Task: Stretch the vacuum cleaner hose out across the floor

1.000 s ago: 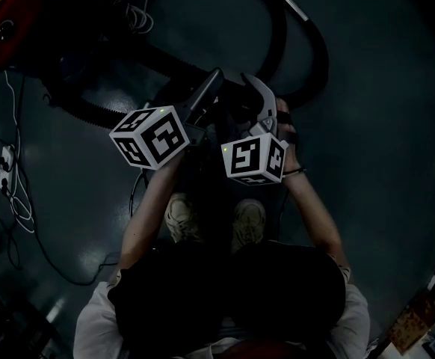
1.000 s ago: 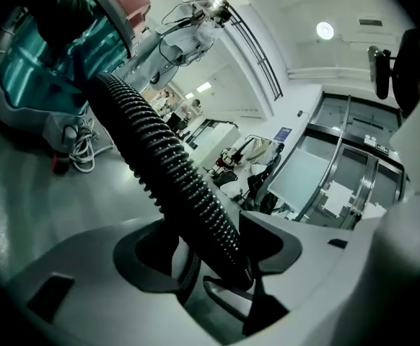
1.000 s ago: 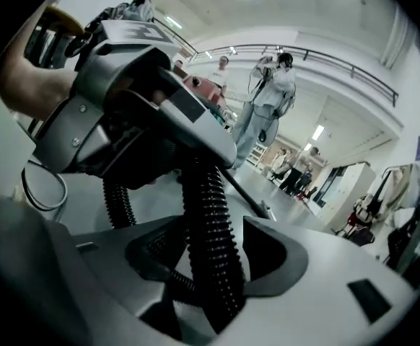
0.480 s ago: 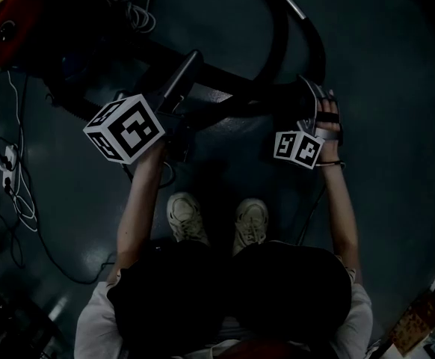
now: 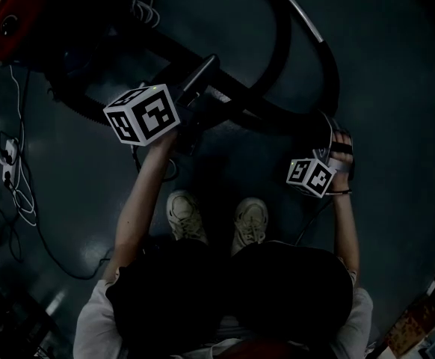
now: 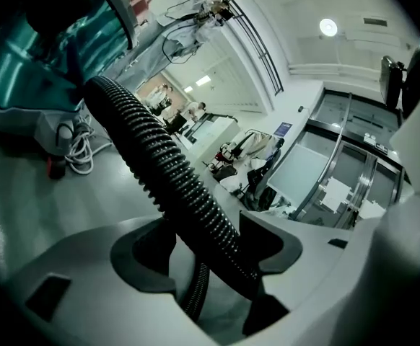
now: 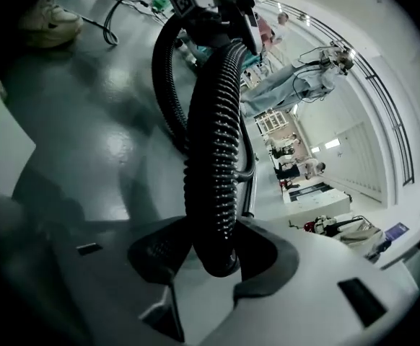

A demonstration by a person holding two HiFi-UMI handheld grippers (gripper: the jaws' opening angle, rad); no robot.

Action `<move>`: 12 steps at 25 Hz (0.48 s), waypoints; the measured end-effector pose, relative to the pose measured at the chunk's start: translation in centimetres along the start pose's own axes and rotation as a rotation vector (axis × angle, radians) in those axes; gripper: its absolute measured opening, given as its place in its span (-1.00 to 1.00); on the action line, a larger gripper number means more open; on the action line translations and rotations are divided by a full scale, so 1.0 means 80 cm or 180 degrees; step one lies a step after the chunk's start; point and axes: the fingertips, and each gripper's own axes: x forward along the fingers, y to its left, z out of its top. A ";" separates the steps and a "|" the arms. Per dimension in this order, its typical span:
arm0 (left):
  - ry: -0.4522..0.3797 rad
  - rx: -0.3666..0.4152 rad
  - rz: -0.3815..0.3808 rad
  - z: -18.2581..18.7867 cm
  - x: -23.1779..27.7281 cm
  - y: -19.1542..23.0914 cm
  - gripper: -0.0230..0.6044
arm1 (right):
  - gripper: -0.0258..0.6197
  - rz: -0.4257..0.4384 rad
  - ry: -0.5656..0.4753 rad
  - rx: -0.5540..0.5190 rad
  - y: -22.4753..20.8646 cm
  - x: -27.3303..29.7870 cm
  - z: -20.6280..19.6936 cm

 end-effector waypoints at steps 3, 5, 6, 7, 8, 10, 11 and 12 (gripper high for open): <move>0.0118 0.0125 -0.0078 -0.008 0.014 -0.008 -0.07 | -0.32 0.0199 0.0075 0.0109 0.032 -0.046 -0.007; 0.0201 0.0289 -0.0114 -0.009 0.023 -0.011 -0.07 | -0.32 0.0436 0.0023 0.0126 0.061 -0.070 0.001; 0.0252 0.0370 -0.0136 -0.008 0.027 -0.013 -0.07 | -0.32 0.0578 -0.0042 0.0125 0.076 -0.082 0.009; 0.0296 0.0436 -0.0160 -0.005 0.029 -0.014 -0.07 | -0.33 0.0724 -0.0132 0.0130 0.091 -0.094 0.021; 0.0322 0.0479 -0.0176 -0.001 0.027 -0.013 -0.07 | -0.34 0.0865 -0.0243 0.0142 0.103 -0.103 0.036; 0.0302 0.0492 -0.0165 0.016 0.009 -0.004 -0.07 | -0.35 0.1096 -0.0490 0.0182 0.119 -0.114 0.071; 0.0271 0.0479 -0.0135 0.027 -0.006 0.002 -0.07 | -0.35 0.1183 -0.0607 0.0209 0.122 -0.115 0.089; 0.0236 0.0465 -0.0092 0.038 -0.025 0.008 -0.07 | -0.35 0.1252 -0.0716 0.0241 0.123 -0.114 0.105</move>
